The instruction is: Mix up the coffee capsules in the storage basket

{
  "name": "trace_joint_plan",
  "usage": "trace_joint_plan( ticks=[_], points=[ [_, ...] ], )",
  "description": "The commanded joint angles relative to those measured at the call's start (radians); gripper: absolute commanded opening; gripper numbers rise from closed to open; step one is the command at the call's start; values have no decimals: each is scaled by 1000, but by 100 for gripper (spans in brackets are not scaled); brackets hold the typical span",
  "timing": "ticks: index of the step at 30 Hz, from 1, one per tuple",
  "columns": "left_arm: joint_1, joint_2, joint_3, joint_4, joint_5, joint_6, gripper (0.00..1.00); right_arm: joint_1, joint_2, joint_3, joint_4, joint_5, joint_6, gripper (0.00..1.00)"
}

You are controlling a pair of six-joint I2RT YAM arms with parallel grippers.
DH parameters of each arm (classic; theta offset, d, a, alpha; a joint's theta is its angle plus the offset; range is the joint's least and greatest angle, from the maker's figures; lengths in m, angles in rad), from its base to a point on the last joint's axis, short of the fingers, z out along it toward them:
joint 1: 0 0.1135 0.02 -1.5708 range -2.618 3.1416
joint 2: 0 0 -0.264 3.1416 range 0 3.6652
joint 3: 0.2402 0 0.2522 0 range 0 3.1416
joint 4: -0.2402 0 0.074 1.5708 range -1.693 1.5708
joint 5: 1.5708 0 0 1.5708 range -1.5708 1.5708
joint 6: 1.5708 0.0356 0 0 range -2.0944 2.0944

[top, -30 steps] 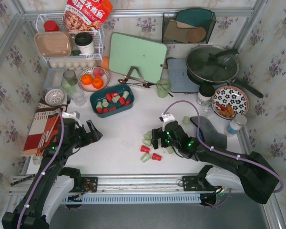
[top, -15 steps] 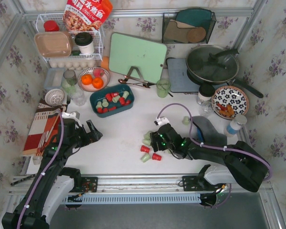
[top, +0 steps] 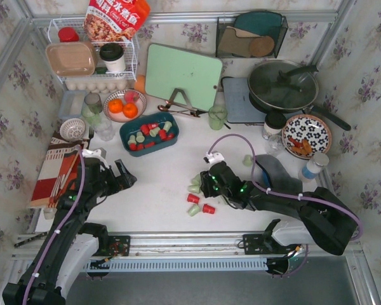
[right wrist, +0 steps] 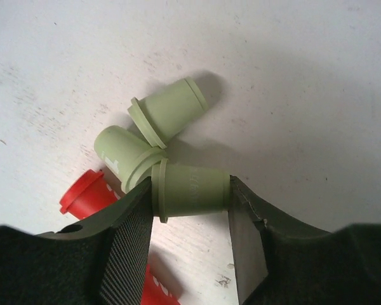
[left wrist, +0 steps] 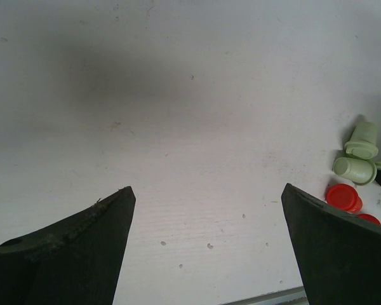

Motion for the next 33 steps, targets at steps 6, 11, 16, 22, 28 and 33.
trace_joint_plan(
  ticks=[6,11,16,22,28,33],
  points=[
    [0,1,-3,31,3,-9,100,2,-28,132,-4,21,-49,36],
    [0,-1,-3,30,0,-10,100,2,78,293,70,32,-142,35],
    [0,-1,-4,32,4,-14,100,2,305,522,196,30,-258,35],
    [-2,3,4,28,23,-21,100,2,645,844,228,70,-354,36],
    [-3,0,26,4,52,-20,100,1,939,1146,139,140,-367,38],
    [-3,-38,31,-13,58,-21,100,-3,1062,1307,51,150,-366,48]
  ],
)
